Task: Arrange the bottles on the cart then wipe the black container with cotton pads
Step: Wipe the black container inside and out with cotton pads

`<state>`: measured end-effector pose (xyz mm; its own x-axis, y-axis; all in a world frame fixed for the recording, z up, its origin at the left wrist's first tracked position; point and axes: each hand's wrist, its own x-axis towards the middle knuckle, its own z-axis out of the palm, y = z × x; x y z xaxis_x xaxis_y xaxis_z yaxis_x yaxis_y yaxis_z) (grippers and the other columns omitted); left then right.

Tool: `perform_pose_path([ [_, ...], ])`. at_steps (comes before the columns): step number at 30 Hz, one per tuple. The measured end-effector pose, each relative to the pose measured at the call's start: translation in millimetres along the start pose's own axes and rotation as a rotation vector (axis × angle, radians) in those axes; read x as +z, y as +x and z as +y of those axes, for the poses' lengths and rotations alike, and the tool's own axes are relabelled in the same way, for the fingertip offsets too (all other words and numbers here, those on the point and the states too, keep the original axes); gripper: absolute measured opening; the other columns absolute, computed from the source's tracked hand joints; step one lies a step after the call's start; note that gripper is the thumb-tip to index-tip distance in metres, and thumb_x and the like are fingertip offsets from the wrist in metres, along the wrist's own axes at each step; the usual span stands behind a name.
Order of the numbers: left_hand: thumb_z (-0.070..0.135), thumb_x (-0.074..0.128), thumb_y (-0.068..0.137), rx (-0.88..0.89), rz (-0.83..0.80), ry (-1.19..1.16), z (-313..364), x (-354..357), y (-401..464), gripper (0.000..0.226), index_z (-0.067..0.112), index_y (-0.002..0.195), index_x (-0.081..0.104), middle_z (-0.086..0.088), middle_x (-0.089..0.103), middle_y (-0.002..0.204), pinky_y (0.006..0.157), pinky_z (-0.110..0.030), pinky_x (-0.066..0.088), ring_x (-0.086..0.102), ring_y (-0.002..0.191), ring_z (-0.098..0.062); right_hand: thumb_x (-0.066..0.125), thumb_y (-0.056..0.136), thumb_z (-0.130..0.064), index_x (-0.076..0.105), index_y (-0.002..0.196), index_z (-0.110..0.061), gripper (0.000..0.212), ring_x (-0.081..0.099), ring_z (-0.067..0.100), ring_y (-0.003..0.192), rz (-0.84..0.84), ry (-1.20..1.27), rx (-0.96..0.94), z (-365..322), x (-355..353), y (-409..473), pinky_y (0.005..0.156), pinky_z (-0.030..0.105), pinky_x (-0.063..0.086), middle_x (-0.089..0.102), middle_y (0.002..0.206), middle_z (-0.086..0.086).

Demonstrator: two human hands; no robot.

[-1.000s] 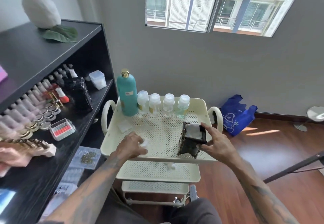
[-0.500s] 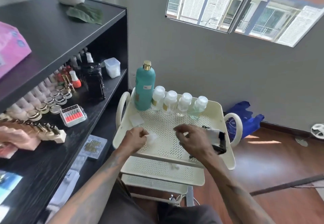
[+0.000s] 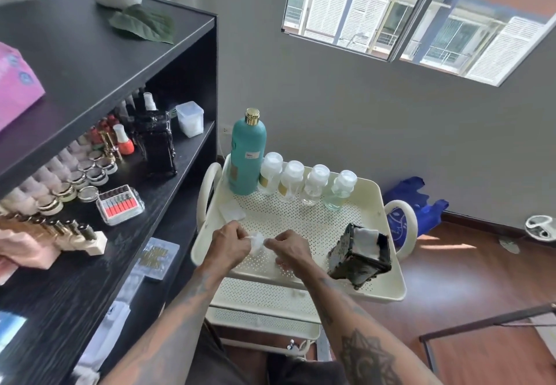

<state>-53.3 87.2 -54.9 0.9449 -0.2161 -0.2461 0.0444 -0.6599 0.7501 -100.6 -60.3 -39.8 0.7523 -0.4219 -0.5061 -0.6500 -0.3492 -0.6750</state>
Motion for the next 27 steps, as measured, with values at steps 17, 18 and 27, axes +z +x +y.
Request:
perform_pose_path([
  [17,0.009,0.059,0.088,0.198,0.03,0.166,0.8,6.6,-8.7,0.021,0.017,0.101,0.074,-0.003,0.066,0.125,0.097,-0.036,0.048,0.06,0.114,-0.021,0.062,0.088,-0.021,0.054,0.088,-0.013,0.011,0.065,0.02,0.088,0.175,0.23,-0.379,-16.5,-80.0,-81.6,0.074,0.026,0.056,0.066,0.101,0.005],
  [18,0.01,0.061,0.088,0.22,0.021,0.182,1.0,7.4,-8.2,0.02,0.016,0.102,0.074,-0.003,0.064,0.128,0.1,-0.036,0.046,0.057,0.119,-0.02,0.063,0.088,-0.02,0.056,0.086,-0.014,0.01,0.064,0.012,0.084,0.261,0.209,-0.454,-17.7,-100.5,-93.4,0.068,0.018,0.053,0.065,0.101,-0.001],
  [27,0.02,0.066,0.086,0.241,-0.076,0.273,-0.9,10.1,-6.1,0.02,0.023,0.103,0.074,0.004,0.065,0.122,0.1,-0.035,0.045,0.056,0.115,-0.013,0.061,0.078,0.005,0.058,0.086,-0.004,0.013,0.056,0.023,0.084,0.773,-0.596,-0.987,17.5,-190.2,-110.0,0.074,0.031,0.049,0.061,0.095,0.007],
])
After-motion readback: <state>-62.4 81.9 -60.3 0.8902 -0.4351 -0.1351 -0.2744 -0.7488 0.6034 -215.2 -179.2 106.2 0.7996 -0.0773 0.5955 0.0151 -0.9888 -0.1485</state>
